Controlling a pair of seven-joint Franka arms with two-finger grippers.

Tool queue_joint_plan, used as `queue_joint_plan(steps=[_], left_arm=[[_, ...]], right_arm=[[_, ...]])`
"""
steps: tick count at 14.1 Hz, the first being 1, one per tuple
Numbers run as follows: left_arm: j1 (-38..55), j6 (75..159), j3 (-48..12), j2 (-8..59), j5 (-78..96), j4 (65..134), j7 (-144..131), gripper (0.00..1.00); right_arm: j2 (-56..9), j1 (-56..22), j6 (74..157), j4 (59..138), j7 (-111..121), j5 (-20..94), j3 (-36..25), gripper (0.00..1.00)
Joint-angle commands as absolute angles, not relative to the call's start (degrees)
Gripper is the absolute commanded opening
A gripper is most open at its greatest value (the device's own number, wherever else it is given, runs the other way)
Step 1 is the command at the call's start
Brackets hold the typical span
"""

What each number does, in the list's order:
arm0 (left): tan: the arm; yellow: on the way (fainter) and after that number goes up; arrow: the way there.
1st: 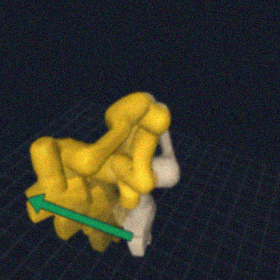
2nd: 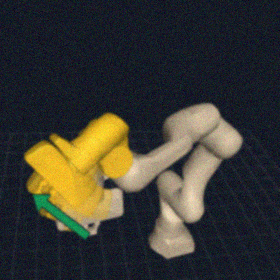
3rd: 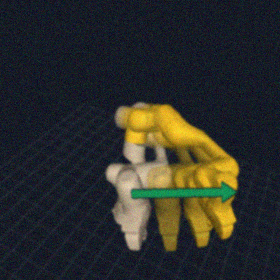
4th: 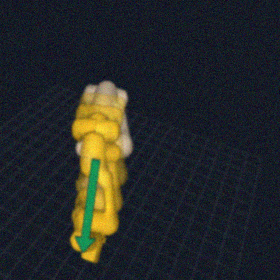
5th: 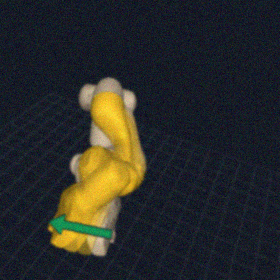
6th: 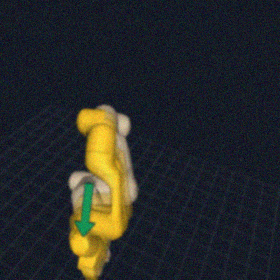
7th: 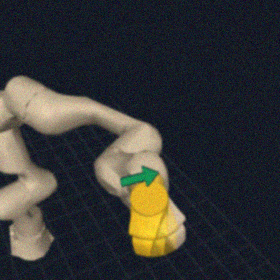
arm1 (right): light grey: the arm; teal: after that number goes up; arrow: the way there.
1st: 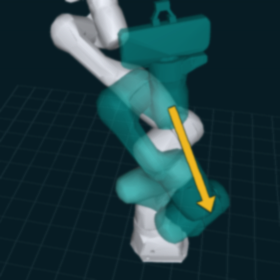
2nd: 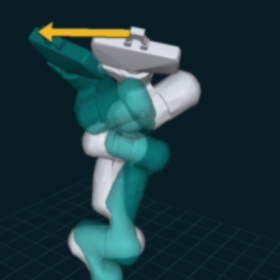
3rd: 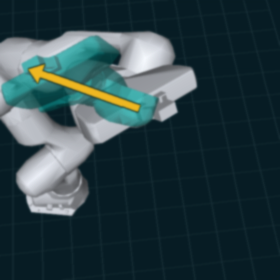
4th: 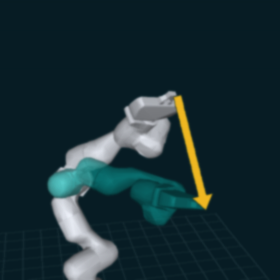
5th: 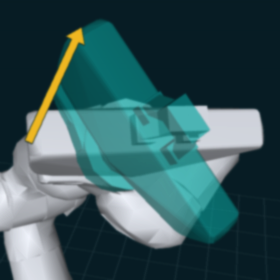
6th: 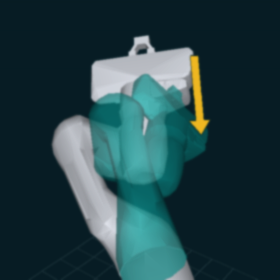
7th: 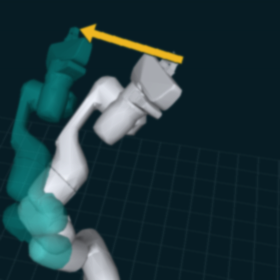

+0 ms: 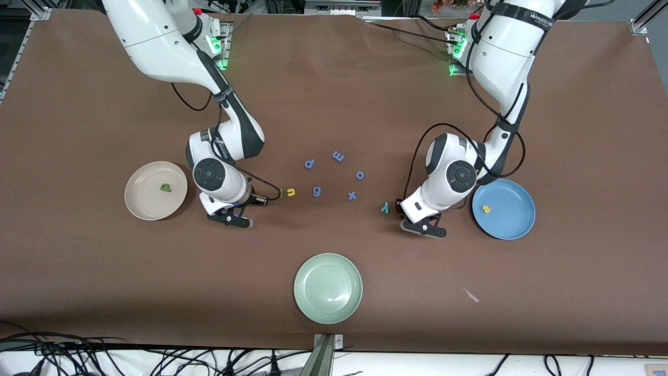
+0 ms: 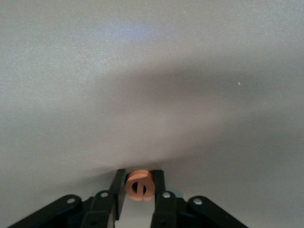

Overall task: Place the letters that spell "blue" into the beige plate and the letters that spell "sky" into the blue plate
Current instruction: 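Drop the e with the right gripper while the left gripper drops the k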

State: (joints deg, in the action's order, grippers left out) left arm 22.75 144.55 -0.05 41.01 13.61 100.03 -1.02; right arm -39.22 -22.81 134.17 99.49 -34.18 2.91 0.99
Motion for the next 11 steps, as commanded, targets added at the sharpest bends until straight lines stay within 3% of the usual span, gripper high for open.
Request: queue_joint_plan(steps=[1,5,8,11], left_arm=[[22.9,144.2,1.6,40.9,12.0,99.8,0.6,0.19],[22.0,139.0,1.8,37.3,12.0,99.8,0.5,0.17],[17.2,131.2,1.8,31.1,9.7,102.4,1.1,0.17],[10.1,131.0,1.8,27.8,4.9,107.3,10.2,0.19]], right_arm=[[-39.1,-22.6,133.6,98.9,-33.1,3.7,0.8,0.17],[-33.3,-21.1,122.5,99.8,-19.6,3.6,-3.5,0.17],[-28.8,-21.0,121.5,104.7,-8.2,3.6,-8.3,0.17],[-24.1,-21.0,123.0,111.5,3.7,3.5,-13.7,0.17]])
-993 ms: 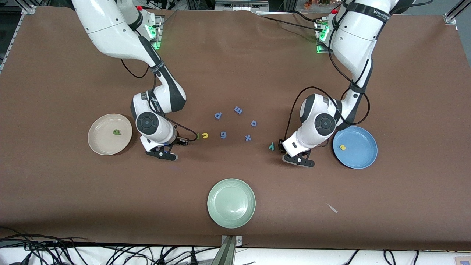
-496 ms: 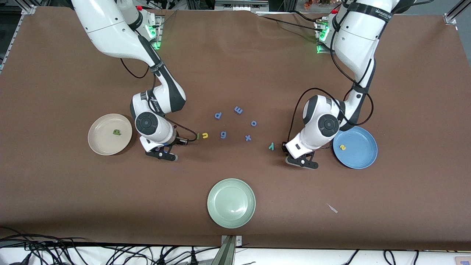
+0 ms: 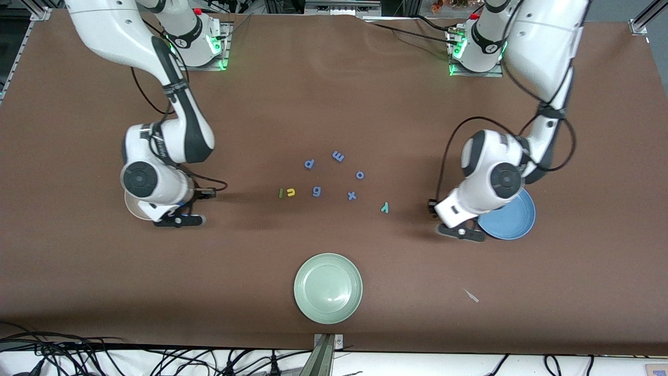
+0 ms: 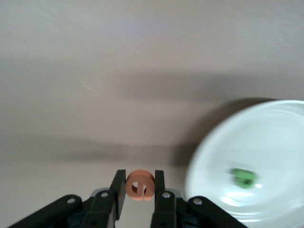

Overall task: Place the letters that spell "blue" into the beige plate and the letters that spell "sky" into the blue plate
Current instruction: 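Drop the e with the right gripper while the left gripper drops the k, then pinch the green l with the right gripper while the left gripper pinches the y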

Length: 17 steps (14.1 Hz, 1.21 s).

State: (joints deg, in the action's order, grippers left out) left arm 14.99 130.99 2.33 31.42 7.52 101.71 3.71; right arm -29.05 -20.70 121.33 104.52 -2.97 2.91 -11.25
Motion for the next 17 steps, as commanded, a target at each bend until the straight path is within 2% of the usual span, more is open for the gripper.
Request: queue_joint_plan(steps=[1,4,5,6,7,8,10,13,17], left_arm=[[7.6,131.3,1.8,28.1,3.6,107.4,13.7,0.19],[3.0,133.8,1.8,30.3,1.0,107.3,20.7,0.22],[2.6,134.2,1.8,30.6,0.9,107.3,21.9,0.3],[2.5,134.2,1.8,30.8,0.9,107.2,21.9,0.5],[2.5,134.2,1.8,30.8,1.2,107.1,21.7,0.84],[2.5,134.2,1.8,30.8,1.4,107.0,21.9,0.89],[2.8,134.2,1.2,30.8,1.7,106.9,21.3,0.9],[5.5,134.4,-2.7,31.6,8.8,106.5,16.0,0.88],[15.2,140.0,-3.0,34.1,12.4,105.9,1.6,0.86]], right_arm=[[-23.2,-21.1,123.9,113.3,6.0,3.5,-15.3,0.17],[-24.0,-20.9,125.9,114.9,9.8,3.6,-18.6,0.18],[-24.8,-20.9,126.6,114.9,9.8,3.6,-18.7,0.19],[-25.2,-20.6,126.7,114.9,9.8,3.6,-18.8,0.3],[-25.7,-20.0,127.1,114.8,9.7,3.6,-18.7,0.65],[-25.7,-19.9,126.9,114.5,9.2,3.6,-18.7,1.0],[-25.4,-20.5,126.4,113.9,8.7,3.6,-18.5,1.0],[-25.3,-22.4,126.2,112.4,4.0,3.7,-17.3,1.0],[-26.4,-24.0,127.0,110.0,-8.7,4.3,-11.1,1.0]])
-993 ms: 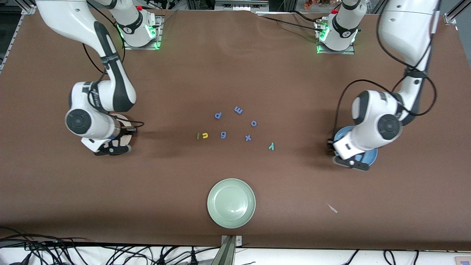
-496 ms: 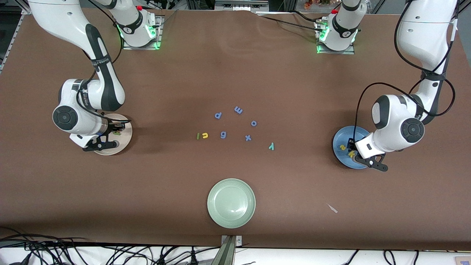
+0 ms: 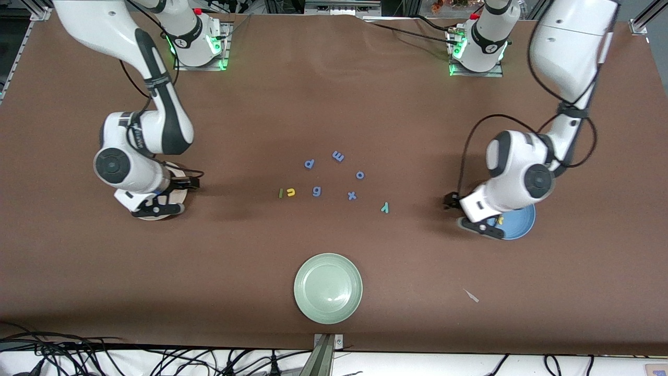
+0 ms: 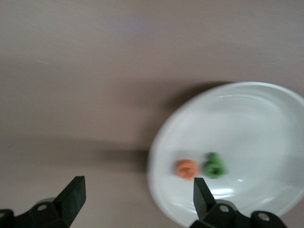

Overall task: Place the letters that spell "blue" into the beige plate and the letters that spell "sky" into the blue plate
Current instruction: 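Pinch the green l with the right gripper while the left gripper pinches the y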

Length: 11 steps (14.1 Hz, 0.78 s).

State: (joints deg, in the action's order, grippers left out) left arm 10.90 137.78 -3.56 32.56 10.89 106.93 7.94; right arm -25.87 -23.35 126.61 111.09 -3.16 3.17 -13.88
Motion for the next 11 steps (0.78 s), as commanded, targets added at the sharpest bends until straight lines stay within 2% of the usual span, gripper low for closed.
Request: queue_joint_plan(steps=[1,7,11], left_arm=[[17.2,140.0,-3.0,34.4,12.4,105.0,-2.5,0.86],[22.7,140.0,-3.4,38.3,12.5,98.1,-14.2,0.86],[24.7,142.1,-3.4,41.1,12.4,95.7,-14.6,0.83]], right_arm=[[-27.3,-24.0,127.0,108.5,-11.0,4.6,-9.5,1.0],[-33.8,-24.1,127.1,99.4,-21.6,4.8,-1.4,1.0],[-36.4,-25.2,130.3,98.5,-25.7,4.8,0.9,1.0]])
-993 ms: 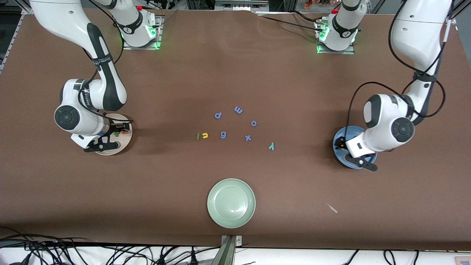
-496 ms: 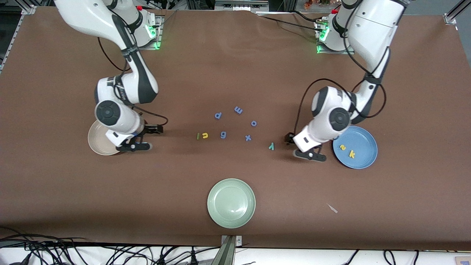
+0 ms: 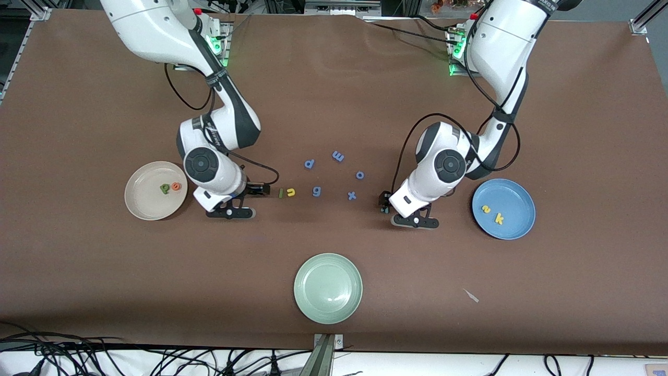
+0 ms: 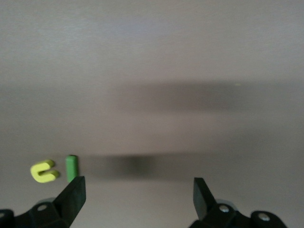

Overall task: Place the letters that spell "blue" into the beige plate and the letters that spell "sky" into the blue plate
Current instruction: 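Pinch the green l with the right gripper while the left gripper pinches the y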

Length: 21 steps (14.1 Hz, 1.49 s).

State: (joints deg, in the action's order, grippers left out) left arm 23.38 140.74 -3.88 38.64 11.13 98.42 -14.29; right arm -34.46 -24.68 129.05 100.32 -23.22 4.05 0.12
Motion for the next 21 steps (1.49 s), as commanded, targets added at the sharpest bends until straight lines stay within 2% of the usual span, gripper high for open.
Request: queue_joint_plan(steps=[1,2,4,8,9,11,13,14,15,19,21], left_arm=[[24.8,142.5,-3.4,41.7,12.3,95.8,-14.6,0.83],[25.0,142.6,-3.4,41.8,12.0,95.8,-14.6,0.82],[25.2,142.6,-3.4,42.0,11.6,95.8,-14.6,0.75],[26.3,142.7,-3.4,43.2,11.6,95.8,-14.6,0.71],[26.5,143.4,-3.4,43.4,11.5,95.8,-14.5,0.67],[26.5,144.2,-3.4,43.7,10.9,96.0,-14.2,0.51],[26.5,144.2,-3.4,43.8,8.2,96.0,-14.2,0.29],[26.5,144.2,-3.4,43.8,7.8,96.0,-14.1,0.18],[26.5,144.2,-3.4,43.8,7.9,96.0,-14.1,0.12],[24.7,142.9,-2.8,40.3,6.2,96.5,-12.5,0.1],[19.1,136.4,-2.9,35.9,5.5,97.2,-6.9,0.1]], right_arm=[[-36.6,-26.3,131.0,98.5,-27.1,4.8,1.0,1.0],[-36.9,-26.8,131.5,98.5,-27.2,4.8,1.0,1.0],[-37.4,-27.7,132.1,98.8,-27.2,4.7,0.9,1.0],[-38.8,-29.0,134.7,99.1,-27.2,4.7,0.9,1.0],[-39.1,-29.1,134.7,99.1,-27.2,4.7,0.9,1.0],[-39.2,-29.2,134.8,99.2,-27.2,4.7,0.9,0.99],[-39.5,-29.6,135.4,99.3,-27.2,4.7,0.9,0.87],[-39.6,-29.6,135.4,99.3,-27.2,4.7,0.9,0.76],[-39.6,-29.6,135.4,99.3,-27.2,4.7,0.9,0.66],[-40.0,-29.6,136.2,99.5,-27.1,4.7,0.9,0.46],[-40.0,-29.7,136.7,99.6,-27.1,4.7,0.9,0.38]])
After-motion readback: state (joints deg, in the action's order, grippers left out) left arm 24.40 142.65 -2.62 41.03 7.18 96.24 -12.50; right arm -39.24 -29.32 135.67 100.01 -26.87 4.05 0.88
